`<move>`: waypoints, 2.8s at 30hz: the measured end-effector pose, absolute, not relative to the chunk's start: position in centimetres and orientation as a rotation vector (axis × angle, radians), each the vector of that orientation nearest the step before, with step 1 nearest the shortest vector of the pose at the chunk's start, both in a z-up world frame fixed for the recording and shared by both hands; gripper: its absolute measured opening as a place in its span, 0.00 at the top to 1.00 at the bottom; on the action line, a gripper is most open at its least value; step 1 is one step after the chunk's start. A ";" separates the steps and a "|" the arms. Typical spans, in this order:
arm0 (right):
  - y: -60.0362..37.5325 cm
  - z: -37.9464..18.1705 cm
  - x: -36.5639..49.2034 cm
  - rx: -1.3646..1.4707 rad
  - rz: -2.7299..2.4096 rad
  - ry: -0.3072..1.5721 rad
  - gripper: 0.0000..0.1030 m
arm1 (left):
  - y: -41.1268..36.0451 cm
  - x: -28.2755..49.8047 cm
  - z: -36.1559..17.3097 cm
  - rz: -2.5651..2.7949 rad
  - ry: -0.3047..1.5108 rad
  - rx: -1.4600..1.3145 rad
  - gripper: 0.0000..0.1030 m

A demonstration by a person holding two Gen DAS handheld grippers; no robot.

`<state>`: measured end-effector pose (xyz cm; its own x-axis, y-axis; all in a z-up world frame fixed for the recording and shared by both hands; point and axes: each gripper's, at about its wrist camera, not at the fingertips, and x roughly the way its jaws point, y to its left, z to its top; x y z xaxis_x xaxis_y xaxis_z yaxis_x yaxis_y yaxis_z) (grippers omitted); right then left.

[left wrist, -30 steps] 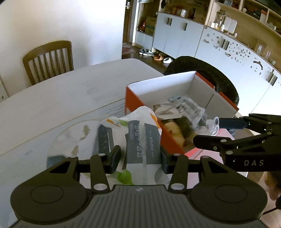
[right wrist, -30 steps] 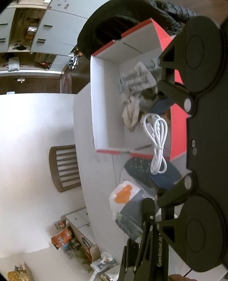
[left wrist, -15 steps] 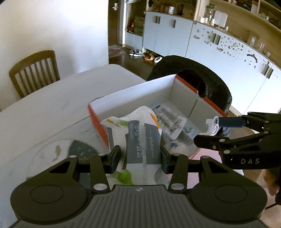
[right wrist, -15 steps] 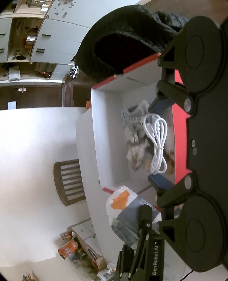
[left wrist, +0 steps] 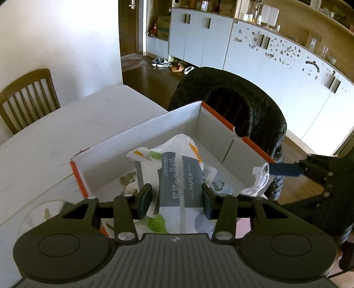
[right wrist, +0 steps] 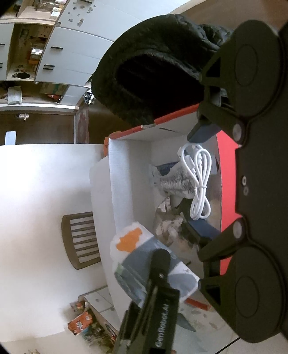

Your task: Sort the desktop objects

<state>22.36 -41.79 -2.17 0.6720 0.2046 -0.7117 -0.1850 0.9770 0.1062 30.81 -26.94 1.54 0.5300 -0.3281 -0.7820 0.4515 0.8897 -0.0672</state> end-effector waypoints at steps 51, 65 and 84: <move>-40.3 -8.2 28.4 -0.101 0.300 0.960 0.27 | -31.3 40.6 -6.3 -0.461 1.068 0.264 0.28; -40.9 -8.3 29.0 -0.061 0.304 0.984 0.26 | -29.7 40.0 -5.0 -0.451 1.048 0.187 0.26; -41.3 -5.4 27.4 0.008 0.316 0.927 0.21 | -27.5 37.1 -2.4 -0.461 0.997 0.141 0.26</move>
<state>27.45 -41.28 -5.39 0.5576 0.2716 -0.7844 -0.2645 0.9538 0.1423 37.07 -27.46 -2.40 0.4558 -0.3092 -0.8346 0.4359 0.8951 -0.0936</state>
